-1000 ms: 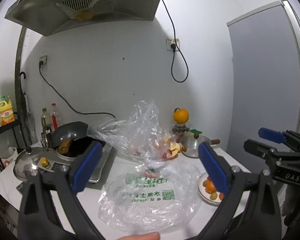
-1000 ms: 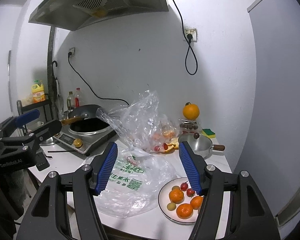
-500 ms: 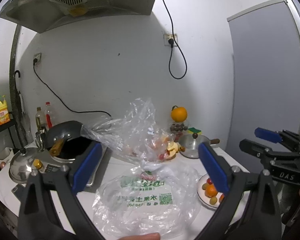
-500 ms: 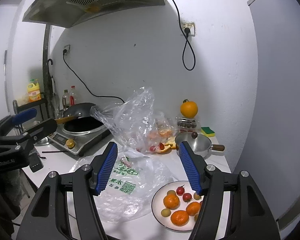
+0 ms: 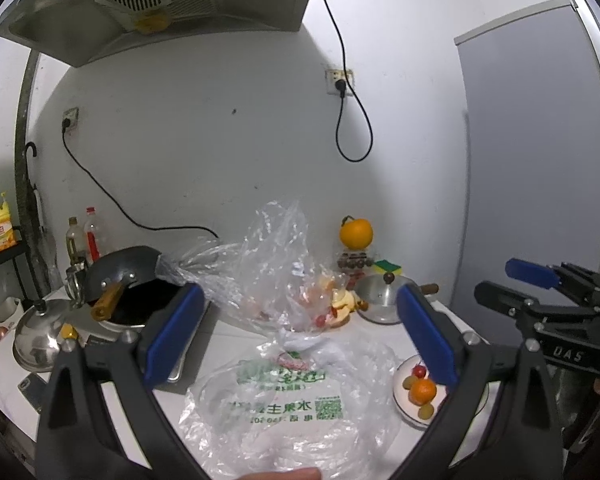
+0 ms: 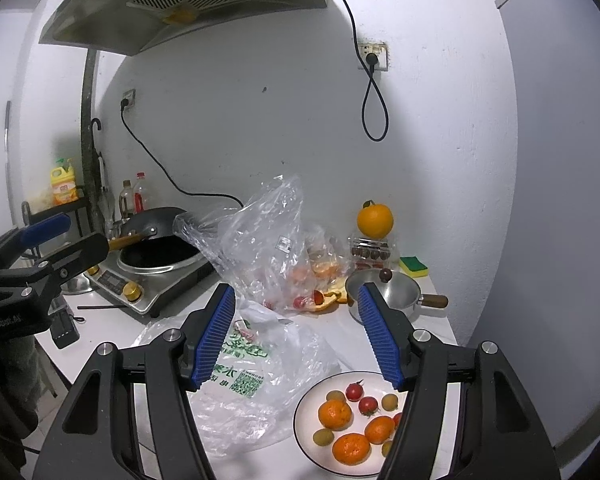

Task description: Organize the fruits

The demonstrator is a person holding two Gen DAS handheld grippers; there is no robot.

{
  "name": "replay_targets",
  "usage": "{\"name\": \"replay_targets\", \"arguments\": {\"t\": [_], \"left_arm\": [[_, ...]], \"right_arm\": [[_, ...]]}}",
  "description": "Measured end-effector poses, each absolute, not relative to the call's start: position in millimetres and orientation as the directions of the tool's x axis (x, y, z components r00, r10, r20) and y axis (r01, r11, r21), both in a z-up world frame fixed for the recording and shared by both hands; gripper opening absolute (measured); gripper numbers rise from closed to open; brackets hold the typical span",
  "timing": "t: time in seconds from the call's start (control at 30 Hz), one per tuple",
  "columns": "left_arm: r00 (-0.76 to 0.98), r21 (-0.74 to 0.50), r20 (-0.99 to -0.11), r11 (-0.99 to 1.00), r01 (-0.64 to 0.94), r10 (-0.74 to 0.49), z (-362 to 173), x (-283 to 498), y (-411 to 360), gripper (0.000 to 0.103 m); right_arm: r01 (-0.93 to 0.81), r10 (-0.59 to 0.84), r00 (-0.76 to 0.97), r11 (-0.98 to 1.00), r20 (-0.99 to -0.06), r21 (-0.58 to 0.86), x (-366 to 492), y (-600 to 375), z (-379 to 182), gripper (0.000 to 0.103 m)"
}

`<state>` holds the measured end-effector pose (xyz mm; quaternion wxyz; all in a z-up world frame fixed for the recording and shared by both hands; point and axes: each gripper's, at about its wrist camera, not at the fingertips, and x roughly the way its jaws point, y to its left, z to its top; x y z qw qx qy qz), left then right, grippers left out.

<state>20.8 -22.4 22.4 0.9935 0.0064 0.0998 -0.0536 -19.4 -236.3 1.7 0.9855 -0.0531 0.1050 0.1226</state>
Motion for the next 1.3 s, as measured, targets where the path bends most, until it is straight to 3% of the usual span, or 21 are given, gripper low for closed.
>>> {"name": "replay_targets", "arguments": {"t": [1.3], "left_arm": [[0.968, -0.052, -0.221, 0.993, 0.106, -0.115, 16, 28, -13, 0.098]], "right_arm": [[-0.253, 0.224, 0.944, 0.962, -0.242, -0.098, -8, -228, 0, 0.067]]}}
